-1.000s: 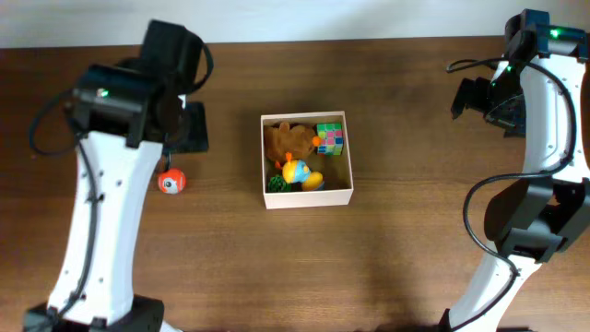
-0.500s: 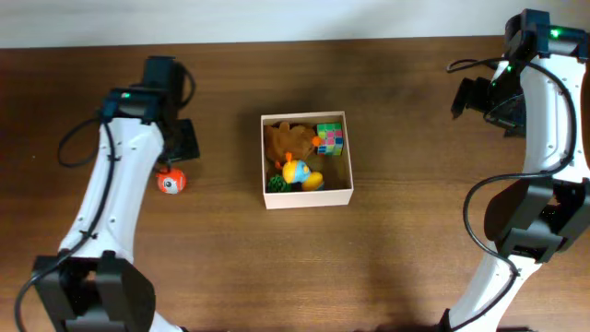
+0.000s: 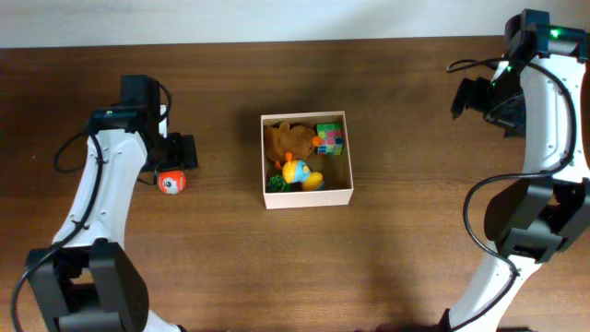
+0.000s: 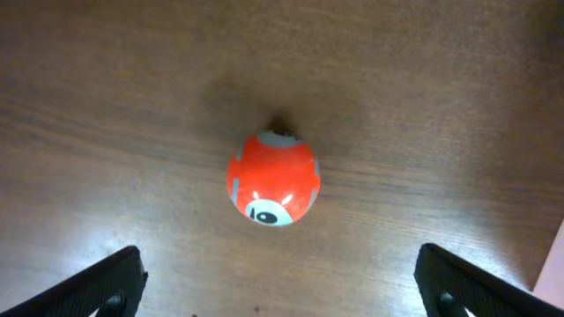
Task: Pack container
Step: 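Move the left gripper over the red-and-grey ball, then lower and close the left gripper on the red ball, then lift the red ball and carry it right over the box, then lower the red ball into the box and open the left gripper, then raise the left gripper and retract it to the upper left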
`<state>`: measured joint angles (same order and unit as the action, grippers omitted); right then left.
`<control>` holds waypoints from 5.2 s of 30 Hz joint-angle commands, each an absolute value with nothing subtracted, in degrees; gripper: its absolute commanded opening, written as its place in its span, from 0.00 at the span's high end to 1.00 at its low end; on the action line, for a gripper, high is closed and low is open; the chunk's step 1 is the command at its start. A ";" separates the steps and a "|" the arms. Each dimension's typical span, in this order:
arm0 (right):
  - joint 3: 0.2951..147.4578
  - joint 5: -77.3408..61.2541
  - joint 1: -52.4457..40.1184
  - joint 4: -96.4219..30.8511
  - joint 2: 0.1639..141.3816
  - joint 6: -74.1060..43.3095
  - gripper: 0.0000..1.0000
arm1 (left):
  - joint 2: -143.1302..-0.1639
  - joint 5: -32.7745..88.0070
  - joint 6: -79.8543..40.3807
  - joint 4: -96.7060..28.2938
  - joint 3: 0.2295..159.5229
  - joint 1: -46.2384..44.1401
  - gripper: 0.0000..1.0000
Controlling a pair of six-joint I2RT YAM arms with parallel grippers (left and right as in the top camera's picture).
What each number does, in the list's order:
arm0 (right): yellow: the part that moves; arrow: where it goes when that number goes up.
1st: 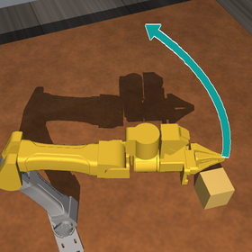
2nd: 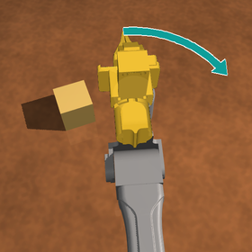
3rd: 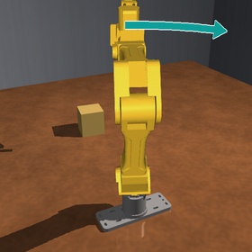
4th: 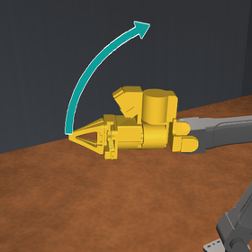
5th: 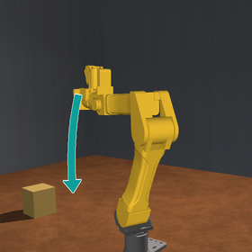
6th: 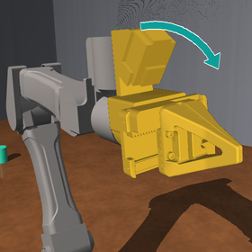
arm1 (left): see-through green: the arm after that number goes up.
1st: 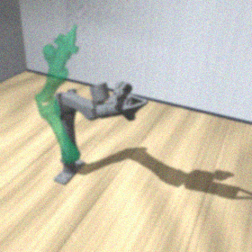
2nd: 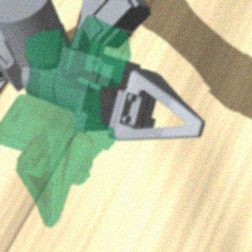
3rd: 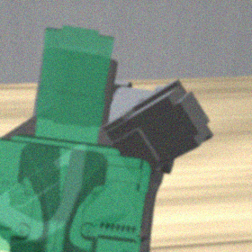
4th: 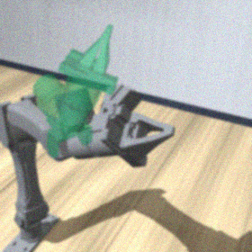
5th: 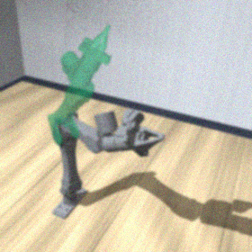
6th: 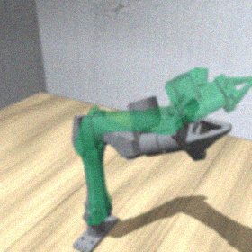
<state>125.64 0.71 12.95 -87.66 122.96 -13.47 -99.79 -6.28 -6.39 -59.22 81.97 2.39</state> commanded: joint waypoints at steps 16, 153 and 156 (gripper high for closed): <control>126.43 0.62 13.15 -87.66 122.50 -13.58 0.01 | -103.44 -4.71 -3.55 -47.13 73.21 2.52 0.01; 126.43 0.62 13.15 -87.66 122.50 -13.58 0.01 | -117.54 8.29 9.26 -64.23 107.09 -37.67 0.14; 126.43 0.62 13.15 -87.64 122.50 -13.58 0.01 | -115.28 1.48 3.77 -65.91 111.59 -36.16 0.13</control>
